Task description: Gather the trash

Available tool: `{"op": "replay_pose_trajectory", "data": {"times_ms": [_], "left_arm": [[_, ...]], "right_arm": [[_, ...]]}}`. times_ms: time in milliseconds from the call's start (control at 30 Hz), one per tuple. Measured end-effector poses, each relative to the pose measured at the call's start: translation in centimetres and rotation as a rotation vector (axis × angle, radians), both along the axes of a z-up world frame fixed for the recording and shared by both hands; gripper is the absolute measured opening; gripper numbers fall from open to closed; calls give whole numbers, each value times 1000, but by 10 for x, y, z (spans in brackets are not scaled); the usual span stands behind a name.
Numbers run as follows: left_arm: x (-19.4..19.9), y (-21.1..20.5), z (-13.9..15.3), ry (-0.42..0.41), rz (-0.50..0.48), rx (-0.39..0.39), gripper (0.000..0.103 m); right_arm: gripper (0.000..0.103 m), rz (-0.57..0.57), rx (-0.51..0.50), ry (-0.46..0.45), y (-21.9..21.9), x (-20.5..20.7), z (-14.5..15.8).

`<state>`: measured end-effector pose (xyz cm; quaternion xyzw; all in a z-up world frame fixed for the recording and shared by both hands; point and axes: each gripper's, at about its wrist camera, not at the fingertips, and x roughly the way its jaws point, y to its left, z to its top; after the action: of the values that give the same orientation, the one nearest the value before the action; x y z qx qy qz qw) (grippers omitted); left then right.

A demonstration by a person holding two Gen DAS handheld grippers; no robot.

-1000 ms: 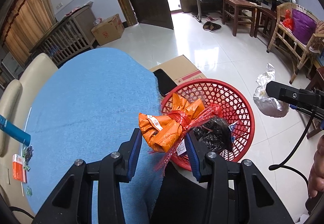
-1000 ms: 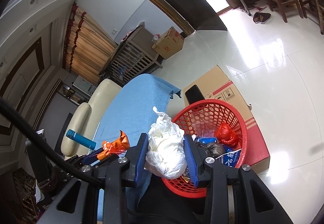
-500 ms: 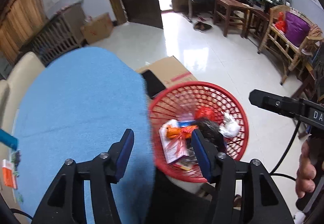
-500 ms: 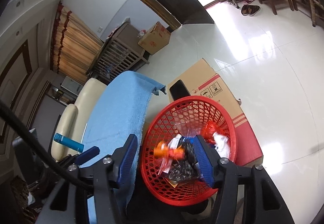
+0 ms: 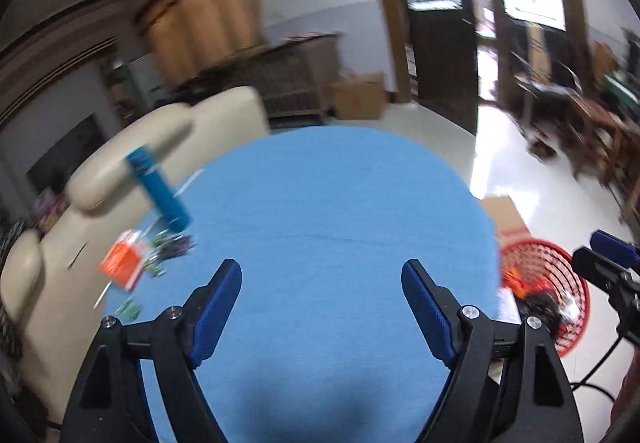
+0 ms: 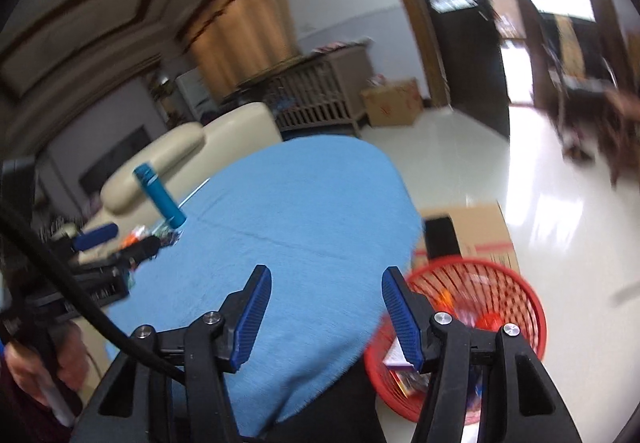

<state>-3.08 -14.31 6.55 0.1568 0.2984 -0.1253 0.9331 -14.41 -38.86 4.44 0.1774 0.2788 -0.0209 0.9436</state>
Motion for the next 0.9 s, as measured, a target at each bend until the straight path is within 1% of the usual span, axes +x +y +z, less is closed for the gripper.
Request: {"op": "replay_pose_trajectory", "data": {"times_ms": [100, 233, 400, 633, 900], "left_arm": [[1, 39, 7, -26, 87, -38, 83], [-1, 80, 17, -57, 162, -72, 83], [-5, 124, 25, -94, 227, -114, 83], [-2, 159, 23, -90, 265, -137, 83], [-6, 174, 18, -91, 278, -160, 83]], "right_arm": [[62, 40, -61, -24, 38, 10, 16], [62, 74, -130, -53, 83, 23, 32], [62, 109, -165, -51, 128, 36, 44], [62, 133, -206, -45, 171, 41, 48], [62, 146, -228, -37, 192, 43, 46]]}}
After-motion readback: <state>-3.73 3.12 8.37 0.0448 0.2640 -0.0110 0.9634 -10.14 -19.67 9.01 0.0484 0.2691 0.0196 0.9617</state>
